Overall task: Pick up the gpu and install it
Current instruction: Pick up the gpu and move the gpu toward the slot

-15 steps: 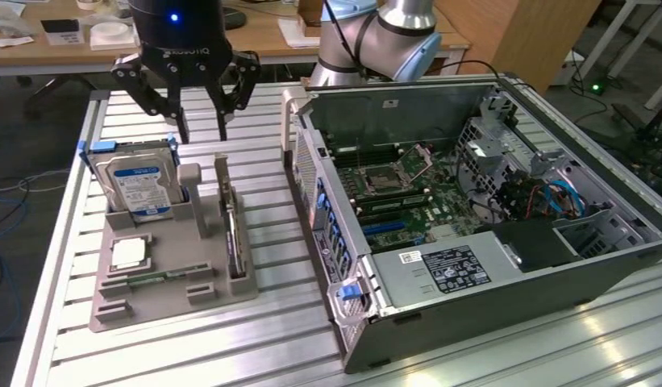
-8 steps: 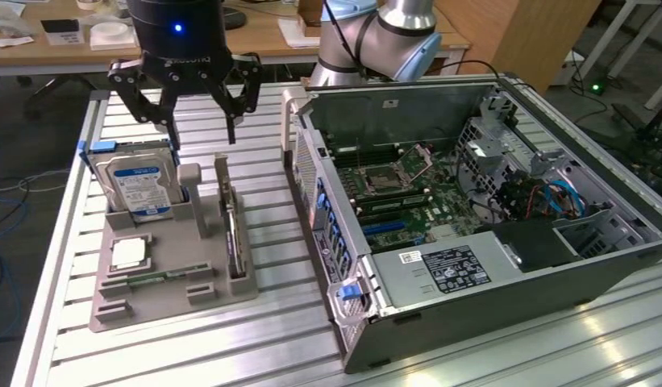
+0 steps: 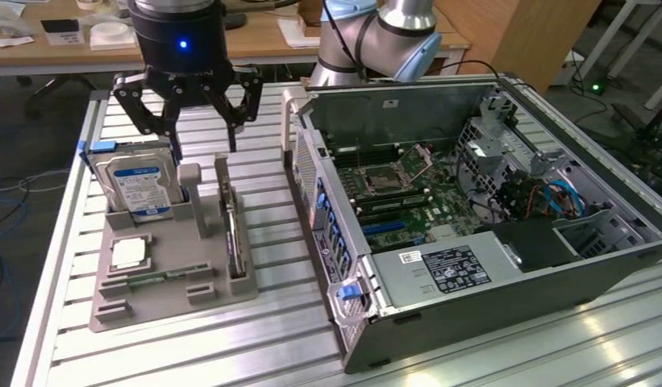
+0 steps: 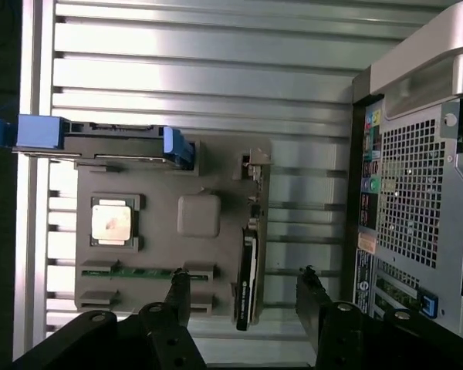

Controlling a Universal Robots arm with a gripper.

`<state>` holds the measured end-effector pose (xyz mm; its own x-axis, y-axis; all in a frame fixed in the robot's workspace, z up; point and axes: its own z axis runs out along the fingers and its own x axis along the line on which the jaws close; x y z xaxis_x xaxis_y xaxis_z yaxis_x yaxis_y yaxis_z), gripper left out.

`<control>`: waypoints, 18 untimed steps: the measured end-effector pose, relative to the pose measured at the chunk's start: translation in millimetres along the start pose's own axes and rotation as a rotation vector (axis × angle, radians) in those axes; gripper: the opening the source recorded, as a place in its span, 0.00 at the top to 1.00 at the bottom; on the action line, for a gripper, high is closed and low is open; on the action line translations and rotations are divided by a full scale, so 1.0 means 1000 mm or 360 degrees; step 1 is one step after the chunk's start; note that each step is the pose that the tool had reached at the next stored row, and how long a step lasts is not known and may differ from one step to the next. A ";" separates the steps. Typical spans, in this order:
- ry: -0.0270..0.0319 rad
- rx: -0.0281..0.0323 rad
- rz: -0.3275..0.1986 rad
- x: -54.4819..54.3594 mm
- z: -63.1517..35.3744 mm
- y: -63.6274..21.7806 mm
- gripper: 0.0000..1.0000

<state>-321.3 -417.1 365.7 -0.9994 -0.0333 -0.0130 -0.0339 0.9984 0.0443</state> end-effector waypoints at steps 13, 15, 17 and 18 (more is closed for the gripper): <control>-0.00010 0.00000 0.0017 0.001 0.0099 -0.0127 0.34; -0.00010 0.00004 0.0024 0.001 0.0135 -0.0129 0.34; -0.00012 0.00004 0.0027 0.000 0.0171 -0.0133 0.34; -0.00011 0.00004 0.0028 0.001 0.0187 -0.0136 0.34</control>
<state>-321.1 -429.9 346.4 -0.9998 -0.0155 -0.0129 -0.0160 0.9989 0.0443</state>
